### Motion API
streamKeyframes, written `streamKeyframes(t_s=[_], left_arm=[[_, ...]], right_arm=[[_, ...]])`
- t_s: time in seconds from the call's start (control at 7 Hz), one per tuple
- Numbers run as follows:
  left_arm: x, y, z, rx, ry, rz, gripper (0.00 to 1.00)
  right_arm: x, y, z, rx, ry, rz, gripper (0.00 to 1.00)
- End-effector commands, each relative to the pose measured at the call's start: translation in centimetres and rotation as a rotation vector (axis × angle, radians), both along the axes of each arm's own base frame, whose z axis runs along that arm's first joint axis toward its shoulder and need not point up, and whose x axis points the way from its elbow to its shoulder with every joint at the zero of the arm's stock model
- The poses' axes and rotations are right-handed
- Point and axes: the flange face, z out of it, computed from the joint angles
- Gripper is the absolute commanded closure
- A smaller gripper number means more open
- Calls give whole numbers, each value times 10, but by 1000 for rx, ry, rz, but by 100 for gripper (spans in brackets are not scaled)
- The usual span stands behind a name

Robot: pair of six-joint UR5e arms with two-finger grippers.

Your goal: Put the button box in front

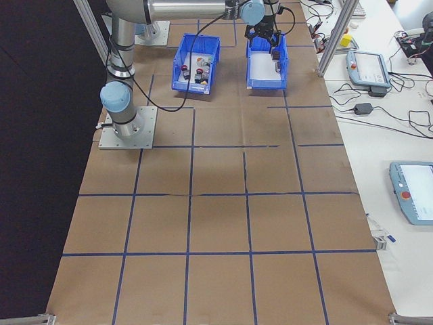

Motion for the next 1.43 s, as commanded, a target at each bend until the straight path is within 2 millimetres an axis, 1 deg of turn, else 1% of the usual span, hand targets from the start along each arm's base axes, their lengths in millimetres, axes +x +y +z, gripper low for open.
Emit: streamKeyframes(t_s=[0.0, 0.14, 0.29, 0.43, 0.57, 0.71, 0.86, 1.0, 1.14, 1.29], left_arm=[[-32, 45, -44, -14, -27, 218, 7], [-46, 65, -67, 11, -42, 260, 7], [-59, 74, -84, -22, -31, 287, 7], [-66, 81, -99, -49, -43, 267, 7], [-66, 80, -109, -87, -53, 265, 7], [-65, 85, -117, -80, -54, 262, 7], [-65, 89, -122, -63, -52, 280, 7], [-66, 89, -122, -60, -49, 287, 7], [-67, 90, -122, -55, -48, 286, 7], [-73, 94, -123, -39, -34, 271, 6]], right_arm=[[82, -17, -32, 0, 0, 198, 0], [129, -20, -38, -49, -4, 268, 0], [165, -22, -54, -53, 7, 311, 0], [185, -30, -81, -39, 9, 325, 0], [202, -25, -103, -17, 16, 338, 0], [213, -21, -126, 14, 24, 332, 0], [216, -21, -145, 39, 30, 329, 0], [222, -14, -163, 74, 41, 296, 0], [223, -8, -159, 77, 43, 272, 0], [223, -8, -159, 82, 45, 271, 0]])
